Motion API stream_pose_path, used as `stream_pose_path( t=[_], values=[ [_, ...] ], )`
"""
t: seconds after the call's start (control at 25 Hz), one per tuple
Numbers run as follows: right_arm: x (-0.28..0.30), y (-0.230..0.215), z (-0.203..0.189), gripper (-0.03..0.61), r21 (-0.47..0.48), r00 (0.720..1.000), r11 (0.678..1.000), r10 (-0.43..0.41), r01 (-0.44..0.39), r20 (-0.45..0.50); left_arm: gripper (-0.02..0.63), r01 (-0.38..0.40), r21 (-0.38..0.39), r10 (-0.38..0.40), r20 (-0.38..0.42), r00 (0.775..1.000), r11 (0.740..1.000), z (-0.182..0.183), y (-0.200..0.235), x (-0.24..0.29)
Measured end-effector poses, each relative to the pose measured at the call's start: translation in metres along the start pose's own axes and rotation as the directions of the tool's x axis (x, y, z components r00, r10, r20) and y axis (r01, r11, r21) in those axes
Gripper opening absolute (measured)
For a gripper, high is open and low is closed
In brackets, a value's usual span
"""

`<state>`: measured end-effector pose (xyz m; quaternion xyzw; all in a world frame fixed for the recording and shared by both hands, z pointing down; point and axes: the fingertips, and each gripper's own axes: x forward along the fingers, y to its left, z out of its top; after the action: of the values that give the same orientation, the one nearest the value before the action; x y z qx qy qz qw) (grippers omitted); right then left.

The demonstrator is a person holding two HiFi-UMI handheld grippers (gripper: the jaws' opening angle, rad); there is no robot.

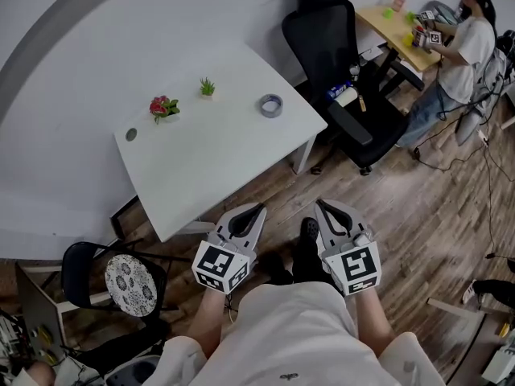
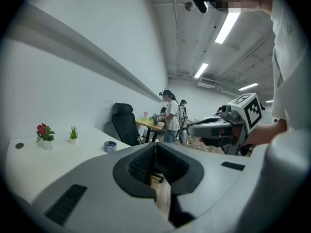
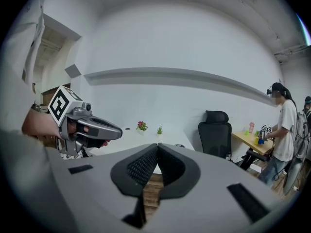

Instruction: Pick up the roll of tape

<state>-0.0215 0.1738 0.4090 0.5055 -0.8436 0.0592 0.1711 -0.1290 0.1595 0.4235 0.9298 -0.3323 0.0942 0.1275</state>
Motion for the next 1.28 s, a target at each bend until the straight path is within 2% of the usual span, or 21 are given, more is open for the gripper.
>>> stream_pose_path(
  t=[0.44,0.56,0.72,1.04,1.28],
  values=[
    [0.031,-0.048,0.007,0.049,0.003,0.998,0.999,0.054,-0.054,0.014,0.031,-0.035,0.012,0.035,0.013,0.999,0.999,0.026,0.007,0.041],
    [0.039,-0.066,0.011,0.06,-0.002,0.997,0.997,0.077,-0.077,0.02,0.086,-0.049,0.019,0.049,0.009,0.999,0.999,0.034,0.01,0.059],
    [0.048,-0.091,0.013,0.074,-0.005,0.994,0.994,0.11,-0.11,0.02,0.095,-0.067,0.023,0.067,0.007,0.998,0.998,0.043,0.01,0.084],
    [0.062,-0.136,0.004,0.075,-0.012,0.983,0.983,0.184,-0.184,0.008,0.095,-0.122,0.015,0.121,0.017,0.992,0.992,0.056,0.008,0.134],
    [0.071,-0.162,-0.002,0.075,-0.057,0.974,0.972,0.227,-0.227,-0.009,0.094,-0.167,0.002,0.167,0.027,0.986,0.986,0.062,0.001,0.165]
  ],
)
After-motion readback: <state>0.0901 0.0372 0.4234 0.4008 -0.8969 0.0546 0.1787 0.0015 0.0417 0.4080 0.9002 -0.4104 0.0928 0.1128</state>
